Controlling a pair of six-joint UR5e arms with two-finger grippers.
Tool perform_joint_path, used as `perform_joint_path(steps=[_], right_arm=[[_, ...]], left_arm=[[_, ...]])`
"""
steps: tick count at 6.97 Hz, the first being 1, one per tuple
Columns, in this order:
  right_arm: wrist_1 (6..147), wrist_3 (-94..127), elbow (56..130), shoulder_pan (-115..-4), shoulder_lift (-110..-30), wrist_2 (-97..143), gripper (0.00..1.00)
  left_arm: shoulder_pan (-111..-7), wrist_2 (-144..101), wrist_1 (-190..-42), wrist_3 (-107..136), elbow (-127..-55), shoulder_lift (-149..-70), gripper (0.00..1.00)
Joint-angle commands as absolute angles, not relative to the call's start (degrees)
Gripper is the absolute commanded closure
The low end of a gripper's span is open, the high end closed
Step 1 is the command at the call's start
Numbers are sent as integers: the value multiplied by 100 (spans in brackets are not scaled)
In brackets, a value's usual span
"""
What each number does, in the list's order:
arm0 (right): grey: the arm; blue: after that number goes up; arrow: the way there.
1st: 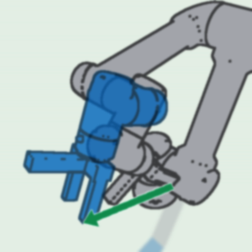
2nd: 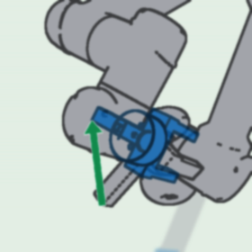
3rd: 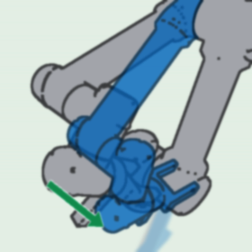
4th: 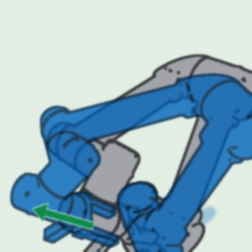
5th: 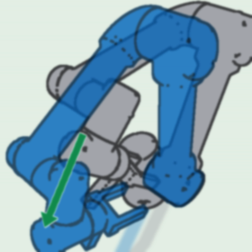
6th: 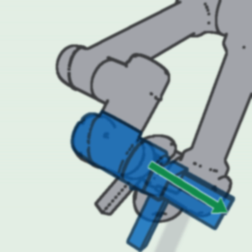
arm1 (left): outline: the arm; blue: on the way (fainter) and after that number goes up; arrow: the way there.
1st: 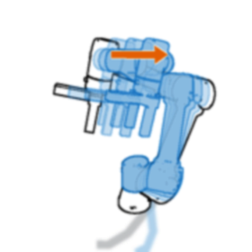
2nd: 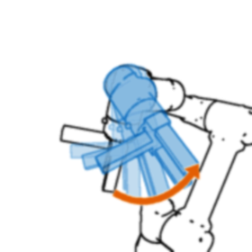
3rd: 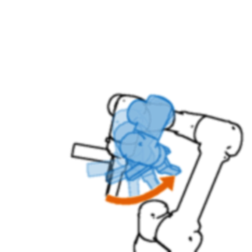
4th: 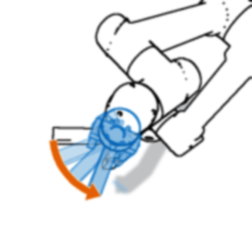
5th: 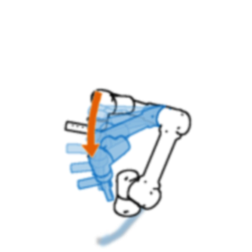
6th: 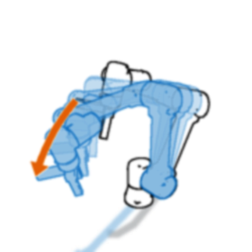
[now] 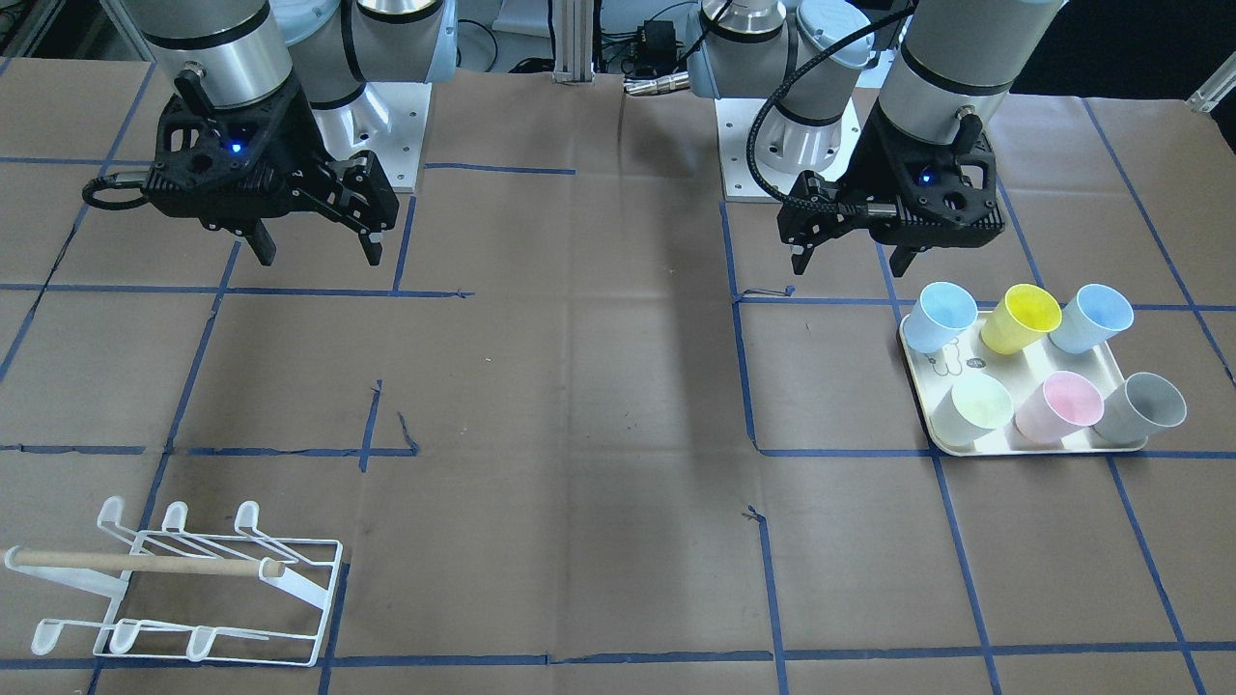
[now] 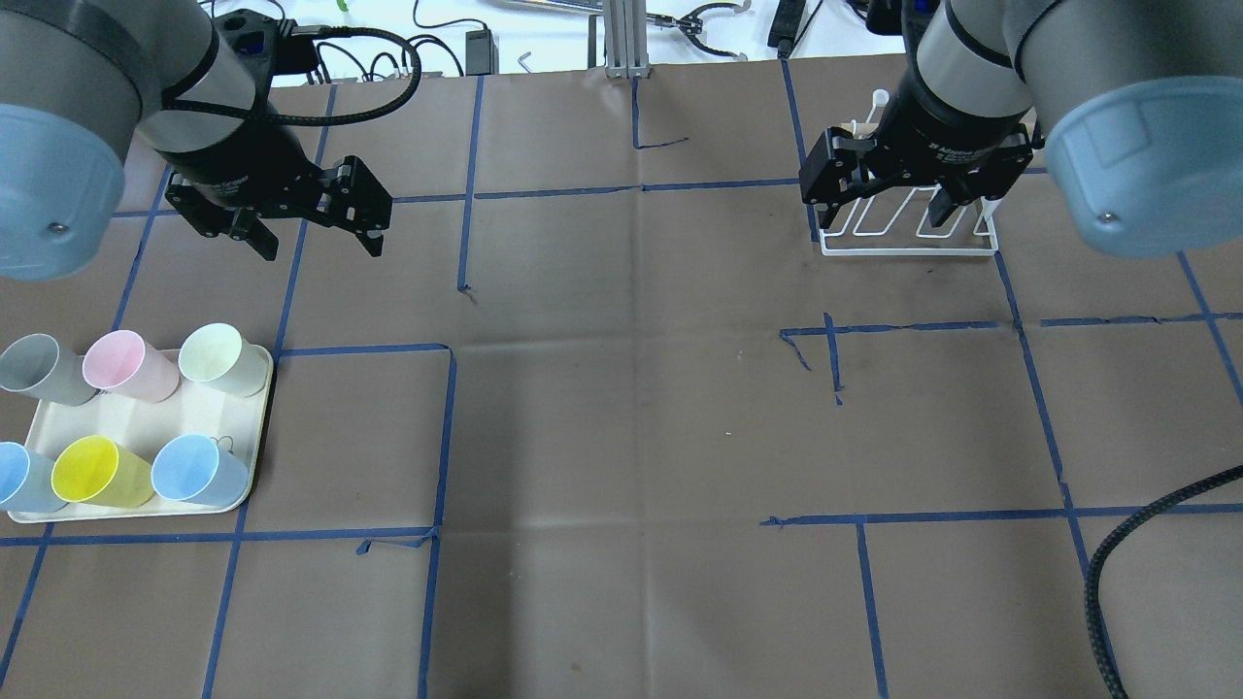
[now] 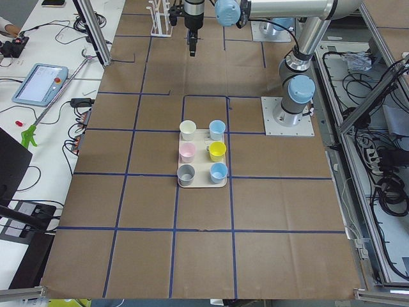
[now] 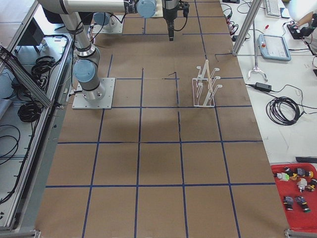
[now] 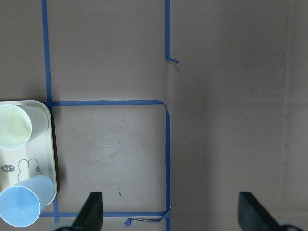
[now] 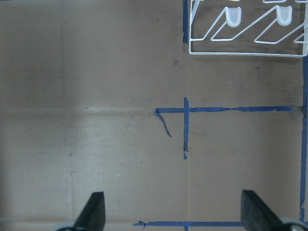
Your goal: Transfer IKEA cup to right arm and place on rack
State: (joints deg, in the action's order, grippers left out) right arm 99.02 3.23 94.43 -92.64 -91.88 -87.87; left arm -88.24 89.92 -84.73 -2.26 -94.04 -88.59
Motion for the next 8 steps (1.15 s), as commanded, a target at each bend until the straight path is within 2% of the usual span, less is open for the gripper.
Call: perform_joint_path(steps=[1,6,8], right_arm=[[9905,325,9448,-9264,-9185,-8780,0],[9914,325,9448,-9264,-9176,-8771,0],[9932,316,9448,-9264,-9176,-8763,0]], left_arm=[[-8824,8982,-8473,-220,-9404,-8859,0],[-8711,9026,-8455,-472,-9544,-8790,0],[-8020,9035,-8446,-1176,-9580,-8728,0]])
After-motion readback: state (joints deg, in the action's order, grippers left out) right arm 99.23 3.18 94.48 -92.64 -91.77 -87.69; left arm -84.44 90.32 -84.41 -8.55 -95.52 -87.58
